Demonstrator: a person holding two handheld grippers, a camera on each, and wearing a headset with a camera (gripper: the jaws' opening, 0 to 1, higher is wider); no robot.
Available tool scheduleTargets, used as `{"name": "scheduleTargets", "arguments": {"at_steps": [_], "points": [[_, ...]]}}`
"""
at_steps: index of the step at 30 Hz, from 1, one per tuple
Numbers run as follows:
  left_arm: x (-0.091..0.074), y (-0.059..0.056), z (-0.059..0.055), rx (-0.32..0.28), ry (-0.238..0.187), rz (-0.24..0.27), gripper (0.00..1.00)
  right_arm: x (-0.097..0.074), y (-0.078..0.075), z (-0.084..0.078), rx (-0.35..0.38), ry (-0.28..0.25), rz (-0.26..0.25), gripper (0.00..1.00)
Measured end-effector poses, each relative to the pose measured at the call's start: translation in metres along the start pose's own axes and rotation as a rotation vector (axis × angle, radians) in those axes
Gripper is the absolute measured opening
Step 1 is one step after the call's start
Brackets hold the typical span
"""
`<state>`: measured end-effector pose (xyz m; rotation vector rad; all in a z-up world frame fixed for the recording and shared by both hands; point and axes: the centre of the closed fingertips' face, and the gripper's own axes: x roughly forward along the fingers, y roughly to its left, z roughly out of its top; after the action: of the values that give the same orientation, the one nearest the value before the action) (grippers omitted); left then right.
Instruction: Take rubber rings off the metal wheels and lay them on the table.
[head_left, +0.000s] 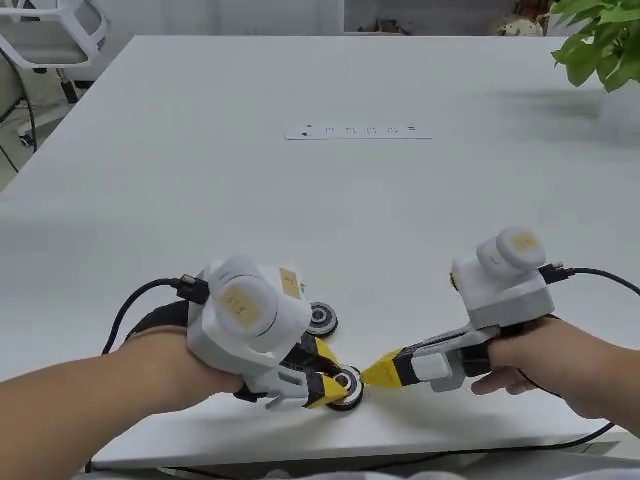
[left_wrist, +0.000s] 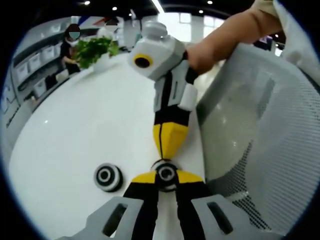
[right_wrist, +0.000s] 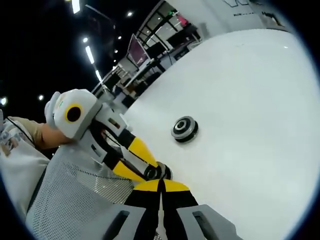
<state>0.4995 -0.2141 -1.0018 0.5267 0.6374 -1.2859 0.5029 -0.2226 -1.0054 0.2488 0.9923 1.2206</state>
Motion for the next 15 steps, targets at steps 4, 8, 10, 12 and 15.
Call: {"name": "scheduleTargets", "arguments": {"at_steps": [4, 8, 10, 12, 15], "points": [[0.0003, 0.0002, 0.0002, 0.0, 0.001, 0.002, 0.12, 0.0005, 0.0028, 0.0003, 0.024, -0.005, 0.006, 0.0], [0.0003, 0.0007, 0.0002, 0.0, 0.002, 0.005, 0.12, 0.0009, 0.0017, 0.0012, 0.043, -0.012, 0.011, 0.0], [0.0002, 0.0006, 0.0003, 0.001, 0.003, 0.005, 0.12, 0.0009, 0.0027, 0.0013, 0.051, -0.017, 0.018, 0.0], [0.0003, 0.0006, 0.0003, -0.001, 0.003, 0.006, 0.12, 0.0009, 0.0034, 0.0016, 0.059, -0.02, 0.024, 0.0], [0.0003, 0.0008, 0.0001, -0.001, 0.005, 0.007, 0.12, 0.0017, 0.0061, 0.0025, 0.063, -0.024, 0.036, 0.0]]}}
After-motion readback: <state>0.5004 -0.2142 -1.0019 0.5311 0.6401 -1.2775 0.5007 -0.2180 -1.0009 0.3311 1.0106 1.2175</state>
